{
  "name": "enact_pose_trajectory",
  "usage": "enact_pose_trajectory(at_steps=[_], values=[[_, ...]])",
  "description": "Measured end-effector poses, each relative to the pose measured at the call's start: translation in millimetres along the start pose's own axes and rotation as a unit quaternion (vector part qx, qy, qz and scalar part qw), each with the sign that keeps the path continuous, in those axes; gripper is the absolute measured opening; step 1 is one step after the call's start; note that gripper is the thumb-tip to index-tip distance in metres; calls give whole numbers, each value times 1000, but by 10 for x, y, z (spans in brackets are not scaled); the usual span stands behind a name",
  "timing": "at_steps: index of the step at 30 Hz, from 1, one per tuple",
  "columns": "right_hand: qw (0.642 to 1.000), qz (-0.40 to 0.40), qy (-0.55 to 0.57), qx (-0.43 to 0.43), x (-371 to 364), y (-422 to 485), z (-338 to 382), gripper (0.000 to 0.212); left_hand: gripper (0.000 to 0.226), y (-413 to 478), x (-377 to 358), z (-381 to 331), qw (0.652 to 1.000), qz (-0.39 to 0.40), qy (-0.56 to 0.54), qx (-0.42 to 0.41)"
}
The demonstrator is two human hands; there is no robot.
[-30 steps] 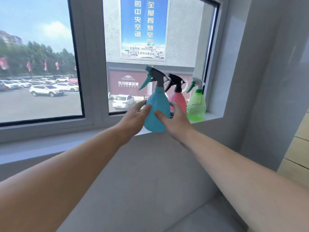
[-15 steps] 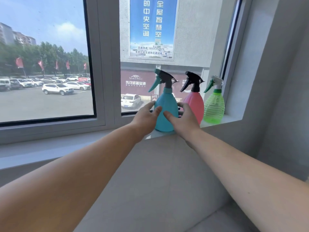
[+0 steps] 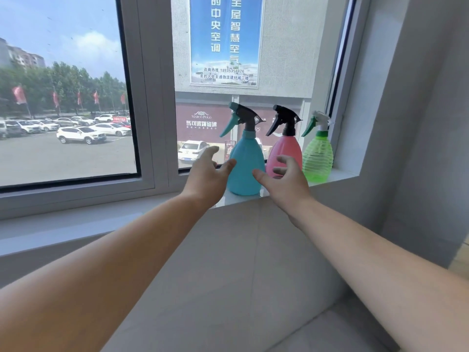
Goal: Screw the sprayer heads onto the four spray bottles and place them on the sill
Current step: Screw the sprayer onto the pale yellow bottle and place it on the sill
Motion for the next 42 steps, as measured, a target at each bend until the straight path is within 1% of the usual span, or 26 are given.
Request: enact_pose_trajectory(at_steps=[3, 5, 8, 10, 12, 13, 15, 17, 19, 20, 21, 23, 25, 27, 29, 32, 36, 39, 41, 42], values=[[1000, -14, 22, -5, 231, -214, -124, 58, 45, -266, 25, -49, 998, -39, -3, -49], [999, -15, 19, -28, 388, -390, -358, 44, 35, -515, -60, -6, 997, -34, -8, -72], [997, -10, -4, -78, 581, -631, -901, 23, 23, -944, -325, 206, 997, 8, 0, -77], [993, 9, -11, -121, 665, -796, -1263, 14, 19, -1185, -502, 411, 997, 49, 16, -64], [983, 40, -30, -178, 738, -1000, -1733, 12, 23, -1396, -779, 724, 991, 124, 42, -10], [976, 58, -42, -208, 758, -1099, -1959, 13, 27, -1481, -930, 920, 982, 175, 61, 32], [955, 96, -66, -272, 784, -1329, -2462, 15, 32, -1691, -1233, 1393, 950, 268, 105, 118], [934, 129, -83, -321, 775, -1536, -2860, 11, 36, -1885, -1436, 1907, 911, 331, 158, 187], [919, 161, -98, -348, 730, -1679, -3162, 5, 44, -2065, -1537, 2335, 866, 380, 200, 254], [910, 173, -105, -362, 712, -1749, -3360, 9, 48, -2166, -1619, 2554, 843, 405, 218, 279], [906, 177, -107, -371, 680, -1797, -3518, 12, 50, -2239, -1667, 2729, 827, 420, 233, 291], [897, 177, -113, -388, 608, -1873, -3811, 13, 54, -2378, -1794, 3019, 805, 441, 255, 304], [892, 176, -112, -401, 511, -1919, -4131, 11, 64, -2480, -1972, 3253, 788, 456, 273, 309], [888, 175, -106, -412, 396, -1959, -4465, 21, 74, -2560, -2182, 3447, 776, 470, 280, 313], [887, 167, -98, -420, 288, -1999, -4687, 31, 85, -2623, -2345, 3605, 772, 473, 274, 324], [890, 146, -101, -419, 159, -1999, -4995, 40, 97, -2680, -2565, 3826, 765, 459, 268, 364], [883, 115, -129, -436, 39, -1930, -5361, 61, 88, -2762, -2754, 3979, 757, 449, 270, 390], [874, 121, -152, -445, -47, -1897, -5558, 73, 73, -2844, -2808, 4052, 755, 440, 257, 414], [865, 142, -212, -433, -93, -1904, -5644, 79, 63, -2880, -2754, 4071, 746, 435, 248, 438], [859, 155, -250, -418, -107, -1905, -5659, 78, 60, -2888, -2715, 4081, 745, 429, 240, 451]])
Point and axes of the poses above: each hand's wrist, its own y-axis towards the middle knuckle, its own x-axis out of the back of the hand, z = x × y, the point moved 2 cm from there along y, towards the middle knuckle, and after that the axes turned 6 degrees about -z, right-handed, at the moved point
